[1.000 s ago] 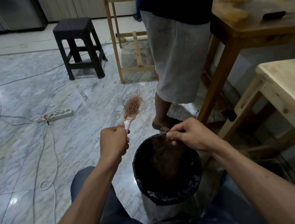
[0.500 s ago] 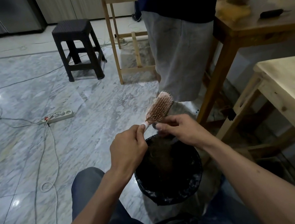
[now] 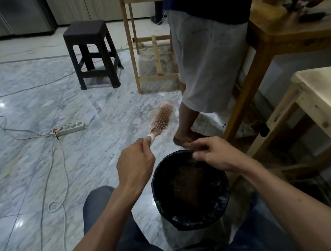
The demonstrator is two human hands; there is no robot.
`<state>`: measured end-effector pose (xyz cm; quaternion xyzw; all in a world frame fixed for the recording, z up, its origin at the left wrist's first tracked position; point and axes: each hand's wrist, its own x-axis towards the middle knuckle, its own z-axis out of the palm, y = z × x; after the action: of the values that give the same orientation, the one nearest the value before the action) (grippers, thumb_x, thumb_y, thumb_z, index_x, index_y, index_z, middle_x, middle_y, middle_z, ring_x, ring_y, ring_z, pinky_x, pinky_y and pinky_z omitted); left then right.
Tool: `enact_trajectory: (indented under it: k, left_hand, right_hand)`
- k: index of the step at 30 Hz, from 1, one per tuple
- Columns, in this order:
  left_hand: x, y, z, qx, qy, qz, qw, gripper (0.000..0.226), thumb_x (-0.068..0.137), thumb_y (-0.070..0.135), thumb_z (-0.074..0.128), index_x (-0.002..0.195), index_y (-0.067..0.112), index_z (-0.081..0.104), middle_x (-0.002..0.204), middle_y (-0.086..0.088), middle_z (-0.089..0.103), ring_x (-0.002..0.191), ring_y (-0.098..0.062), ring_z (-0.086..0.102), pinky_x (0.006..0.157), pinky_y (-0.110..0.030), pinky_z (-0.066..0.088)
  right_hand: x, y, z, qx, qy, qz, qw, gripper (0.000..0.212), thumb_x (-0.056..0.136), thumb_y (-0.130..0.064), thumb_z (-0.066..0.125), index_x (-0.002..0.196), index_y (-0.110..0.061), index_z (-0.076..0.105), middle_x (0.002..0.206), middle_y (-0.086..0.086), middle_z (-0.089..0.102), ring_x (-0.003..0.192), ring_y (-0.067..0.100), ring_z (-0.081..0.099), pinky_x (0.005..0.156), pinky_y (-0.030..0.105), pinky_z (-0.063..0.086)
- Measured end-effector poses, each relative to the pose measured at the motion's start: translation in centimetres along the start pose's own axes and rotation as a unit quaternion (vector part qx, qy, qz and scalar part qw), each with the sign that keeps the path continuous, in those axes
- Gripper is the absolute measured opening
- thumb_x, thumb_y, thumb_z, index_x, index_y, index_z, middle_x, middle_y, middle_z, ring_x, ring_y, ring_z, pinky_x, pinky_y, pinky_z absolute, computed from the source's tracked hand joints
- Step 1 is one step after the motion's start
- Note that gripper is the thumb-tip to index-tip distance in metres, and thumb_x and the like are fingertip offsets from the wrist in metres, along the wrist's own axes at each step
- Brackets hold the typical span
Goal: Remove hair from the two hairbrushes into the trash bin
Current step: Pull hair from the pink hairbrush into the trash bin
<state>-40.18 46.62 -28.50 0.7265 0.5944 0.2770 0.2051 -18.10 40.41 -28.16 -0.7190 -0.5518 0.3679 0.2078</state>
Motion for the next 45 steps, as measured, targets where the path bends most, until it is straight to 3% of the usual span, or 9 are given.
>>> enact_trajectory:
  k: [3,7,11,17,22,27,35,39,45]
  left_hand:
    - [-0.5,0.3,0.1,0.026,0.0,0.06,0.998,0.038,0.105,0.037,0.041,0.098,0.016,0.073,0.052,0.001,0.054,0.044,-0.018,0.047,0.042,-0.033,0.033]
    - [-1.0,0.4,0.7,0.063,0.004,0.106,0.992,0.036,0.104,0.039,0.042,0.086,0.02,0.068,0.051,0.005,0.045,0.044,-0.013,0.039,0.043,-0.028,0.023]
    - [-0.8,-0.2,1.1,0.093,0.016,0.099,0.991,0.039,0.104,0.042,0.04,0.081,0.019,0.063,0.056,0.003,0.051,0.048,-0.021,0.045,0.044,-0.028,0.022]
    - [0.1,-1.7,0.7,0.117,0.031,0.012,0.993,0.047,0.105,0.04,0.035,0.082,0.011,0.064,0.054,0.002,0.048,0.047,-0.02,0.046,0.043,-0.028,0.02]
    - [-0.5,-0.7,0.6,0.097,0.027,0.066,0.993,0.041,0.105,0.037,0.038,0.089,0.014,0.067,0.058,0.0,0.055,0.049,-0.02,0.049,0.042,-0.027,0.023]
    - [-1.2,-0.3,1.0,0.099,0.05,0.155,0.982,0.041,0.103,0.041,0.037,0.089,0.019,0.068,0.057,0.003,0.052,0.044,-0.018,0.042,0.039,-0.026,0.025]
    - [-1.1,-0.9,0.8,0.142,0.068,0.167,0.973,0.046,0.101,0.044,0.032,0.087,0.017,0.067,0.055,0.001,0.05,0.039,-0.021,0.04,0.039,-0.022,0.017]
    - [-0.5,-1.9,0.7,0.174,0.076,0.115,0.975,0.039,0.105,0.037,0.04,0.085,0.014,0.066,0.056,0.0,0.051,0.041,-0.022,0.043,0.04,-0.021,0.015]
    - [-0.5,-1.3,0.4,0.149,0.065,0.139,0.977,0.042,0.102,0.041,0.036,0.086,0.017,0.066,0.056,0.001,0.051,0.041,-0.022,0.043,0.04,-0.021,0.014]
  right_hand:
    - [0.3,-0.9,0.2,0.125,-0.017,0.015,0.992,0.075,0.09,-0.025,0.072,0.157,-0.024,0.038,0.155,-0.001,0.042,0.142,0.016,0.042,0.108,0.033,0.04]
    - [0.5,-2.1,0.2,0.239,0.054,-0.003,0.969,0.075,0.08,-0.063,0.075,0.142,-0.024,0.06,0.136,-0.005,0.066,0.124,0.013,0.063,0.108,0.044,0.05]
    - [1.1,-1.2,0.5,0.24,0.128,-0.02,0.962,0.019,0.091,-0.037,0.076,0.084,-0.02,0.081,0.082,0.004,0.08,0.081,0.017,0.076,0.091,0.053,0.06]
    - [0.2,0.4,0.0,0.211,0.134,-0.02,0.968,0.018,0.095,-0.02,0.074,0.079,-0.027,0.08,0.068,-0.005,0.076,0.069,0.004,0.07,0.07,0.027,0.056]
    - [0.4,0.5,-0.1,0.083,0.005,0.034,0.996,0.031,0.096,-0.022,0.068,0.127,-0.025,0.072,0.118,-0.01,0.071,0.113,0.006,0.062,0.093,0.025,0.046]
    - [1.8,-0.8,-0.2,0.319,0.042,0.047,0.946,0.094,0.07,-0.069,0.073,0.15,-0.026,0.049,0.13,-0.003,0.067,0.115,0.012,0.066,0.089,0.03,0.051]
    - [2.0,-1.0,-1.2,0.315,0.286,0.035,0.904,0.002,0.087,-0.027,0.082,0.085,-0.027,0.082,0.066,-0.007,0.074,0.063,0.008,0.064,0.066,0.025,0.059]
    - [0.4,-0.3,-0.4,0.237,0.251,0.04,0.938,0.003,0.089,-0.024,0.08,0.089,-0.023,0.083,0.068,-0.006,0.074,0.057,-0.003,0.063,0.059,0.014,0.05]
    - [0.0,0.4,-0.3,0.144,0.035,0.055,0.987,0.029,0.091,-0.023,0.077,0.119,-0.024,0.077,0.103,-0.011,0.071,0.101,0.005,0.065,0.082,0.021,0.045]
